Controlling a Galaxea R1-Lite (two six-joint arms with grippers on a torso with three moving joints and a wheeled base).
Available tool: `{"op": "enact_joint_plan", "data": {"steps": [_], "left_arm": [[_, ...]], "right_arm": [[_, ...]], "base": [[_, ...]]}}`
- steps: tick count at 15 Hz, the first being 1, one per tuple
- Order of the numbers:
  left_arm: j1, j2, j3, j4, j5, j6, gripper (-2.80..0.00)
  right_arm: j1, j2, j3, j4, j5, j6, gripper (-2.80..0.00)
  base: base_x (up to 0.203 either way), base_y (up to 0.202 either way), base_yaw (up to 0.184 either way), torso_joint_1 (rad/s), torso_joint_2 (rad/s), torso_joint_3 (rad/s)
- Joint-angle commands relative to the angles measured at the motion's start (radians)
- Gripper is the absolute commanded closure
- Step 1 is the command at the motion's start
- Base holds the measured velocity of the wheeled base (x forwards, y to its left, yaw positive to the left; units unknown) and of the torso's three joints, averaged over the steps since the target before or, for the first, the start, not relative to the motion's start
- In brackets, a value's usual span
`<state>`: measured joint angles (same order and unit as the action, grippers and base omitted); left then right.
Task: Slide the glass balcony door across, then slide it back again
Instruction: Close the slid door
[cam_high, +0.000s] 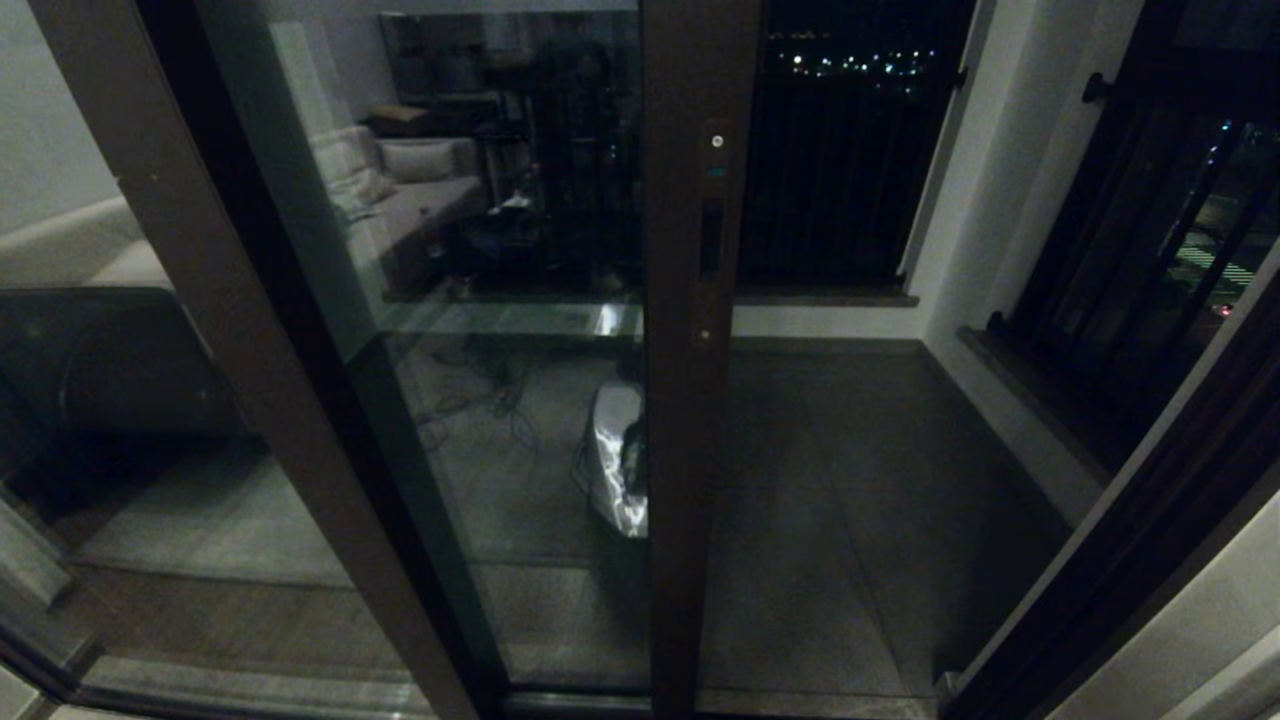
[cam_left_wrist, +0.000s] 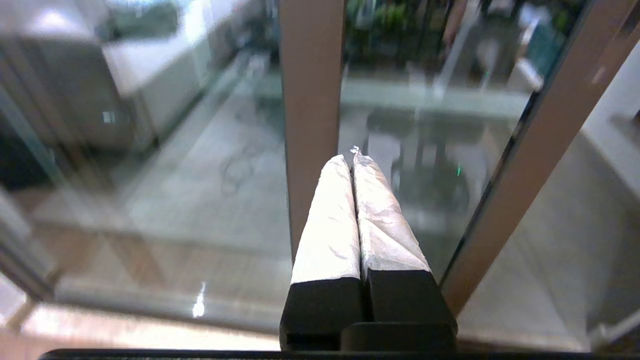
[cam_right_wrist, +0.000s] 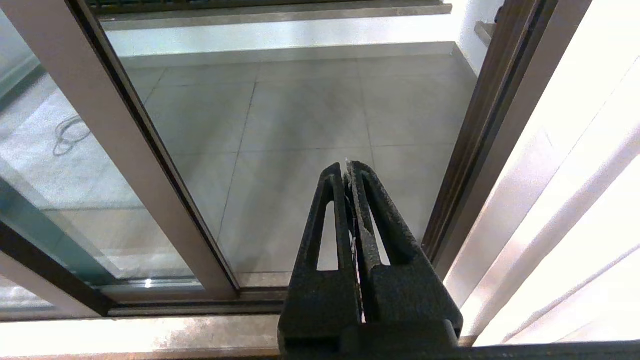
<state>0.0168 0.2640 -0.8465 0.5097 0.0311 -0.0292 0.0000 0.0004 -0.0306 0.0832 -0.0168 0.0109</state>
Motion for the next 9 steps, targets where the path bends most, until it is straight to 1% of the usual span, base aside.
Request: {"op": "enact_joint_plan", "data": {"steps": [1,2,3,5,6,7,8,9], "left_arm": [[0.001,-0.098,0.145,-0.009,-0.002,-0.023,0.00],[-0.003,-0.123,0.226,-0.029,-0.019,-0.026,0.00],[-0.005,-0.139,0.323,-0.071,-0.038,-0.018,0.00],[-0.009,-0.177,0.558,-0.237,-0.056,0.004,0.00],[-0.010,-0.207,0.668,-0.306,-0.063,0.019,0.00],[-0.011,-0.228,0.759,-0.359,-0.069,0.022,0.00],[-0.013,-0.244,0.804,-0.393,-0.076,-0.003,0.00],[-0.014,-0.258,0.809,-0.424,-0.087,-0.047,0.00]], "right_arm": [[0.000,0.000,0.000,0.000,0.000,0.000,0.00],[0.000,0.000,0.000,0.001,0.000,0.000,0.00],[0.000,0.000,0.000,0.001,0.000,0.000,0.00],[0.000,0.000,0.000,0.000,0.000,0.000,0.00],[0.000,0.000,0.000,0.000,0.000,0.000,0.00],[0.000,0.000,0.000,0.000,0.000,0.000,0.00],[0.000,0.000,0.000,0.000,0.000,0.000,0.00],[0.000,0.000,0.000,0.000,0.000,0.000,0.00]], "base": [[0.000,0.000,0.000,0.000,0.00,0.000],[0.000,0.000,0.000,0.000,0.00,0.000],[0.000,0.000,0.000,0.000,0.00,0.000],[0.000,0.000,0.000,0.000,0.00,0.000],[0.000,0.000,0.000,0.000,0.00,0.000],[0.000,0.000,0.000,0.000,0.00,0.000],[0.000,0.000,0.000,0.000,0.00,0.000],[0.000,0.000,0.000,0.000,0.00,0.000]]}}
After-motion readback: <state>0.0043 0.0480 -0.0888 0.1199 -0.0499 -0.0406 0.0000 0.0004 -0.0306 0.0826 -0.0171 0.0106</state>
